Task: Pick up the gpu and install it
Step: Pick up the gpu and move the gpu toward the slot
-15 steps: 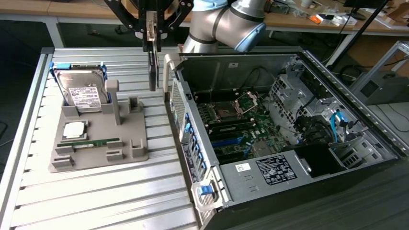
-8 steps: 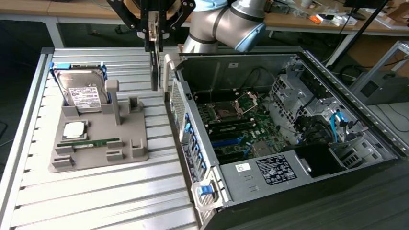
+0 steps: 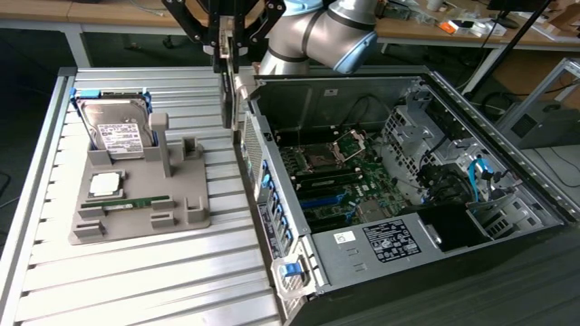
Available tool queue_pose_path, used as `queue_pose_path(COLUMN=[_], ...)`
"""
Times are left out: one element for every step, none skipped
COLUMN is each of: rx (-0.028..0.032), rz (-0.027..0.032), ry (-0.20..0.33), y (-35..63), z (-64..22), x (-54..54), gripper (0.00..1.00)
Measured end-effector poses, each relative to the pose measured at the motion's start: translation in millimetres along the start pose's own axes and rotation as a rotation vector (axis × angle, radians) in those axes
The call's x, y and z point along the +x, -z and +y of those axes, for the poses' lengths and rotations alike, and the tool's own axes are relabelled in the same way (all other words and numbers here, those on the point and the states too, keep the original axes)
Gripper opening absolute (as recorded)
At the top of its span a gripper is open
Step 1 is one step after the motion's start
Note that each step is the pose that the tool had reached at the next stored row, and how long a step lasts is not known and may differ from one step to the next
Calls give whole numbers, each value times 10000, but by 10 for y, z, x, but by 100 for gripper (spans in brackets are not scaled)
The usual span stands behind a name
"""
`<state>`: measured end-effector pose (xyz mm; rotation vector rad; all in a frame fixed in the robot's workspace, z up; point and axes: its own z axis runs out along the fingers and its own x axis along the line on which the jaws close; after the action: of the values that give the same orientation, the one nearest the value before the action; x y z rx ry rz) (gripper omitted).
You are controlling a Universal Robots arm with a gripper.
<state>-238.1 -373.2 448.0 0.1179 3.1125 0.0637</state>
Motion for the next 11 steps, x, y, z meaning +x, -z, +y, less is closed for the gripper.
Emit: queue_pose_path(rx=[0, -1, -1, -1, -1, -1, 0, 0, 0, 0, 0], rz=[0, 0, -1, -1, -1, -1, 0, 0, 0, 0, 0], ry=[0, 0, 0, 0, 0, 0, 0, 0, 0, -1, -1], y=[0, 0, -1, -1, -1, -1, 0, 0, 0, -1, 0], z=[0, -2, -3, -5, -7, -9, -12, -14, -17, -19, -21], x=[-6, -9, -14, -18, -21, -25, -28, -32, -35, -39, -42], gripper=[27, 27, 27, 27, 27, 27, 27, 27, 27, 27, 27])
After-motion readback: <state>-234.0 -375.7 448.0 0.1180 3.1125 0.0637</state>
